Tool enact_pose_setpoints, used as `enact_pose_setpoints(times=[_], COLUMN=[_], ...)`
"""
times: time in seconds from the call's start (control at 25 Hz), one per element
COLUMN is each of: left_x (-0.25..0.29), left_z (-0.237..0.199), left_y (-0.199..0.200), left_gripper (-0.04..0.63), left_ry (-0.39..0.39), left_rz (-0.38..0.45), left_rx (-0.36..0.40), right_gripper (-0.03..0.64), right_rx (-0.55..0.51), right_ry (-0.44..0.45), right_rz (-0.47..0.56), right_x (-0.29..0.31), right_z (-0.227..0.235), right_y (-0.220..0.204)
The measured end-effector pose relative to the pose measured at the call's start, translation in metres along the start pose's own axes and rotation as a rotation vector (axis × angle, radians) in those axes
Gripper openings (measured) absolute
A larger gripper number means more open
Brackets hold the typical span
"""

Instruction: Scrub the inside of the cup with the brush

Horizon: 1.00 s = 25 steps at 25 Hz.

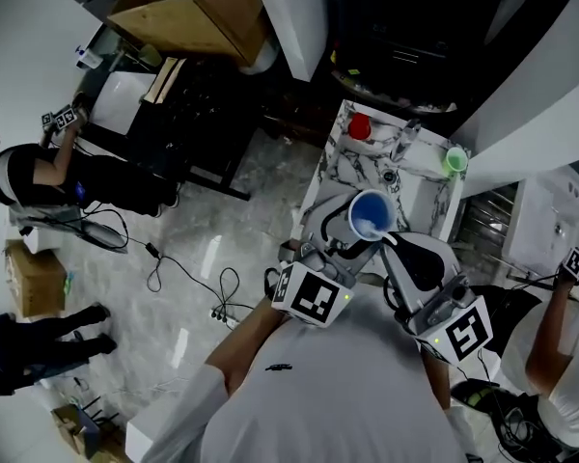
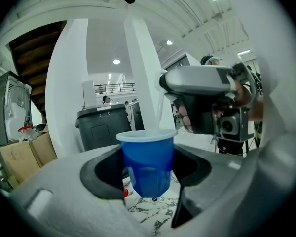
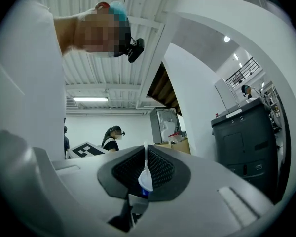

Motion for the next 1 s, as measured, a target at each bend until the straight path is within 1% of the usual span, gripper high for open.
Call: enact_pose_setpoints(times=[0.08,0.2,0.32,0.6,0.8,1.0], left_x=[-0.002,-0.007,-0.009,-0.007,-0.008,-0.002], left_z=[0.002,0.006,0.010,0.015,0.005,-0.003], left_y=[0.000,-0.003,-0.008,-0.008,-0.009,-0.011], left_gripper=[0.285,0.285,0.285,0.285,0.285,0.285], left_ry=[-0.010,-0.021,-0.037,-0.075,-0.039,-0.006], left_rz=[-0.003,-0.016,-0.026,-0.032,-0.042,-0.051], left_rx=[0.002,-0.006,-0.004,0.003,0.003,-0.008], right_gripper=[0.023,0.023,0.023,0.023,0.023,0.023], right_rx=[-0.027,-0.014,-0.025,-0.088,-0.071,-0.039], right_ry=[0.002,0.013,0.027,-0.016,-0.066,-0.068], right_rz=[-0.017,-0.018,-0.023,-0.029,-0.043,-0.077], right_x=[0.001,0.007,0.015,0.018,0.005,-0.008], right_z=[-0.001,-0.005,-0.005,0.014,0.029,0.031], right_y=[-0.005,-0.004,-0.005,-0.003,-0.005,-0.012])
Point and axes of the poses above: the fingertips, and each gripper's own axes: x forward along the fingers, z to its right, y out of its top, the point moved 1 cm from there along -x, backward along the fingers, and after that the axes turned 8 degrees about z, right-handed, at the moved point
